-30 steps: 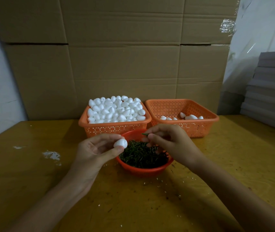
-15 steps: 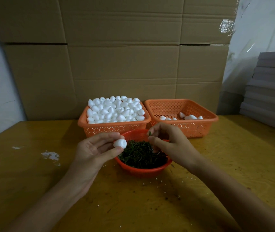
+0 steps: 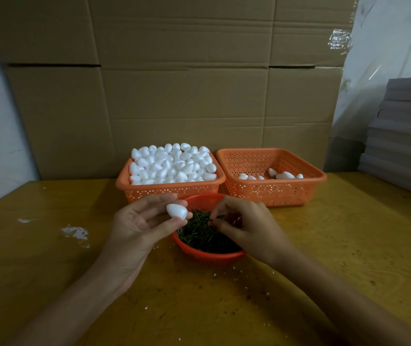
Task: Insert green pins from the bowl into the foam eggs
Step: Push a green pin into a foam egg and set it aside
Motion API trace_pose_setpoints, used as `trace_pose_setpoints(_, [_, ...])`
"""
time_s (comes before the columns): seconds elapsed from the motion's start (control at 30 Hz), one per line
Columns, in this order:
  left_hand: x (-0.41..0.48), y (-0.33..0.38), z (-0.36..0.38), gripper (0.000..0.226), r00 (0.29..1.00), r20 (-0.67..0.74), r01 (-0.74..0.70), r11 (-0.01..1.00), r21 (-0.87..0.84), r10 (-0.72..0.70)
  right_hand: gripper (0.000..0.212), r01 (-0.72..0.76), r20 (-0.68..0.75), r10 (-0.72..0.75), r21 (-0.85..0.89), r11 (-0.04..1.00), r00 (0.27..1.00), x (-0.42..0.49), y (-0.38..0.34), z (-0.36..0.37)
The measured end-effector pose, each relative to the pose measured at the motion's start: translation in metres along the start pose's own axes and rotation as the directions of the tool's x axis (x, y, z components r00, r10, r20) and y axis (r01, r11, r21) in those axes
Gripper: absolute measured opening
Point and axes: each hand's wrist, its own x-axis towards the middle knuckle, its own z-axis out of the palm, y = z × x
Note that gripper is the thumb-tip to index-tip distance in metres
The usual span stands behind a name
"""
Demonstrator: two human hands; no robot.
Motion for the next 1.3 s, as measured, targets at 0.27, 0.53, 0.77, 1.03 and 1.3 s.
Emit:
trace_pose_setpoints(0.27, [-0.0019, -0.0007, 0.0019, 0.041, 0.999, 0.015, -0.032, 0.990, 0.134, 0.030, 0.015, 0.034, -0.027, -0.036, -0.075, 0.997, 0.999, -0.0020, -0.0007, 0.0069])
trace_pose_setpoints(0.53, [-0.0038, -0.0013, 0.0041, 0.035, 0.997, 0.006, -0.081, 0.986, 0.143, 0.081, 0.015, 0.041, -0.029, -0.044, -0.087, 0.995, 0.999, -0.0014, 0.0011, 0.0078])
trace_pose_setpoints(0.77, [-0.0042, -0.0005, 0.0049, 0.042, 0.990, 0.057, -0.138, 0.967, 0.216, 0.128, 0.013, 0.037, -0.020, -0.038, -0.091, 0.995, 0.999, -0.0014, 0.0006, 0.0077])
trace_pose_setpoints(1.03, [-0.0038, 0.0002, 0.0072, 0.073, 0.980, 0.112, -0.191, 0.938, 0.288, 0.165, 0.015, 0.034, -0.025, -0.037, -0.085, 0.996, 0.999, -0.0019, 0.0009, 0.0080])
trace_pose_setpoints(1.3, [-0.0038, 0.0000, 0.0087, 0.067, 0.964, 0.157, -0.260, 0.894, 0.364, 0.217, 0.014, 0.037, -0.024, -0.039, -0.086, 0.996, 0.999, -0.0016, 0.0010, 0.0079])
